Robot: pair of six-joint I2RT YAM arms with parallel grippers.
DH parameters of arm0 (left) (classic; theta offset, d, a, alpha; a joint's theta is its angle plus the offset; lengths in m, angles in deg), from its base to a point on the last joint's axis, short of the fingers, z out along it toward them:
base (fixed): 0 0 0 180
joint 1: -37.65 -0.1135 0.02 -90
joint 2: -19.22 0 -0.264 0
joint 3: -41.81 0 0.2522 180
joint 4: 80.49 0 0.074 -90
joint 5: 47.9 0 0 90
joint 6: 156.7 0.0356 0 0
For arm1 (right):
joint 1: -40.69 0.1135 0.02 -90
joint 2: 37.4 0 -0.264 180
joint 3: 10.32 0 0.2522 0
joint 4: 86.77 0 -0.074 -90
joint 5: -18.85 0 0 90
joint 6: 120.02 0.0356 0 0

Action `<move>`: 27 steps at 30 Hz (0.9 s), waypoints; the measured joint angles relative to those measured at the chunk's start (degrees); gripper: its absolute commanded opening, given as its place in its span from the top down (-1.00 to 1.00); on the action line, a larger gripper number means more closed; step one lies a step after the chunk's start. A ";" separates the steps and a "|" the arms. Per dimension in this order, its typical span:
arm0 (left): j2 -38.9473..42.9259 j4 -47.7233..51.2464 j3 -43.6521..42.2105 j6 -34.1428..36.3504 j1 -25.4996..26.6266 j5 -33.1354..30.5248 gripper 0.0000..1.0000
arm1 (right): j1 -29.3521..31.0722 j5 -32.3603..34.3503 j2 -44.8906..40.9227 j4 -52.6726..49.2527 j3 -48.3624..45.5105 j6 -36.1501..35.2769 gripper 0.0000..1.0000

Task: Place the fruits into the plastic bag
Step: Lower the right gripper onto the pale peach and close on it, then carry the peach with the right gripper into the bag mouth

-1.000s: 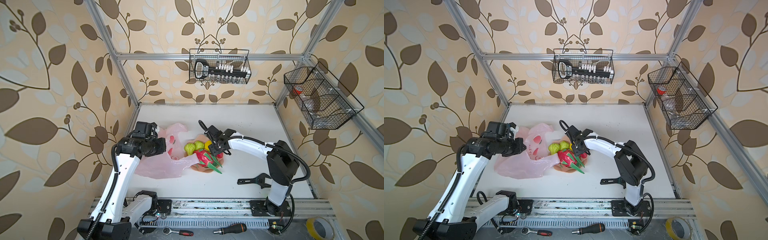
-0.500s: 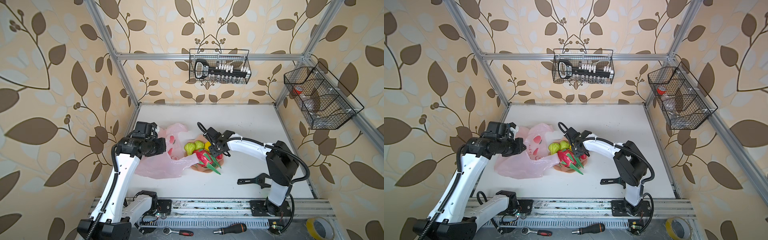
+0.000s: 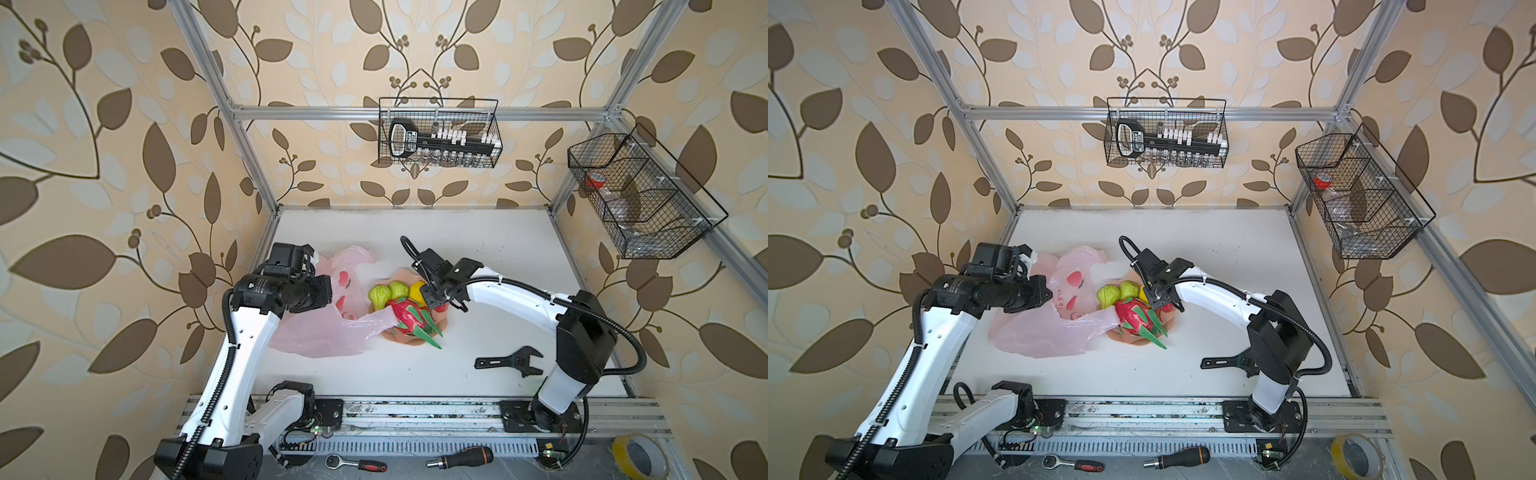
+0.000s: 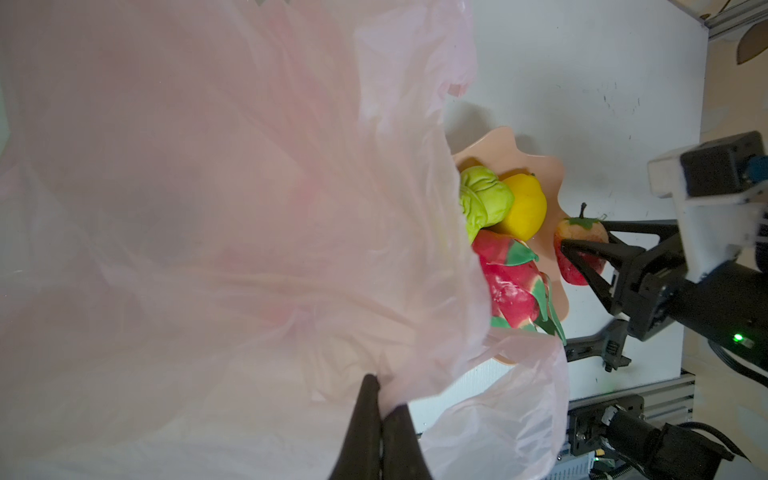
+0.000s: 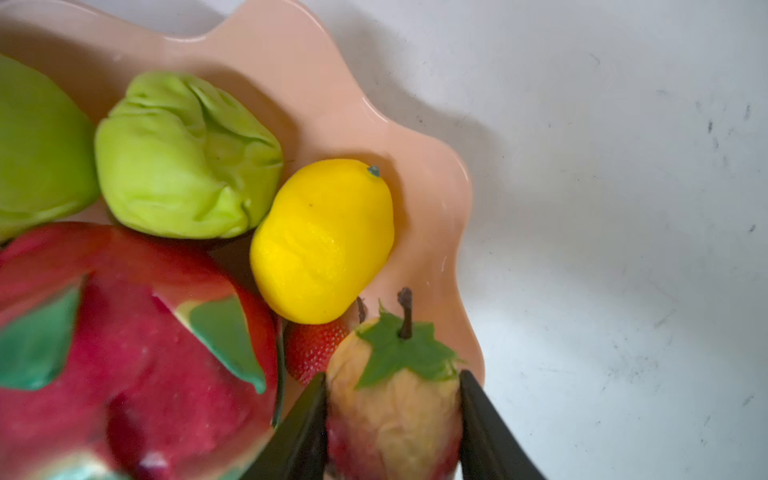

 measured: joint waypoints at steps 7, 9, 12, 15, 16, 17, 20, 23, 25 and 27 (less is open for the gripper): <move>0.00 0.00 0.00 0.00 0.00 0.76 1.00 | -0.52 -1.16 -3.34 0.07 0.00 1.53 0.12; 0.00 0.00 0.00 0.00 0.00 0.81 1.00 | -0.92 -1.92 -3.76 0.15 0.00 1.97 0.12; 0.00 0.00 0.00 0.00 0.00 0.83 1.00 | -1.86 -4.00 -4.09 0.63 -0.07 3.02 0.13; 0.00 0.00 0.00 0.00 0.00 0.85 1.00 | -3.48 -7.06 -5.62 2.43 -1.38 4.39 0.14; 0.00 0.00 0.00 -0.02 0.00 0.87 1.00 | -4.00 -7.96 -6.34 3.06 -2.08 4.96 0.14; 0.00 0.00 0.00 -0.02 0.00 0.94 1.00 | -4.66 -9.18 -7.37 3.78 -3.08 5.68 0.14; 0.00 0.00 0.00 -0.04 0.00 1.09 1.00 | -6.58 -13.16 -10.54 6.19 -5.97 8.07 0.15; 0.00 0.00 0.00 -0.04 0.00 1.20 1.00 | -8.09 -17.16 -13.29 8.61 -8.85 10.64 0.15; 0.02 0.00 0.00 -0.04 0.00 1.22 1.00 | -8.63 -19.30 -14.34 10.27 -10.19 11.93 0.15; 0.02 0.00 0.00 -0.04 0.00 1.25 1.00 | -9.09 -21.55 -14.88 11.74 -11.26 13.22 0.15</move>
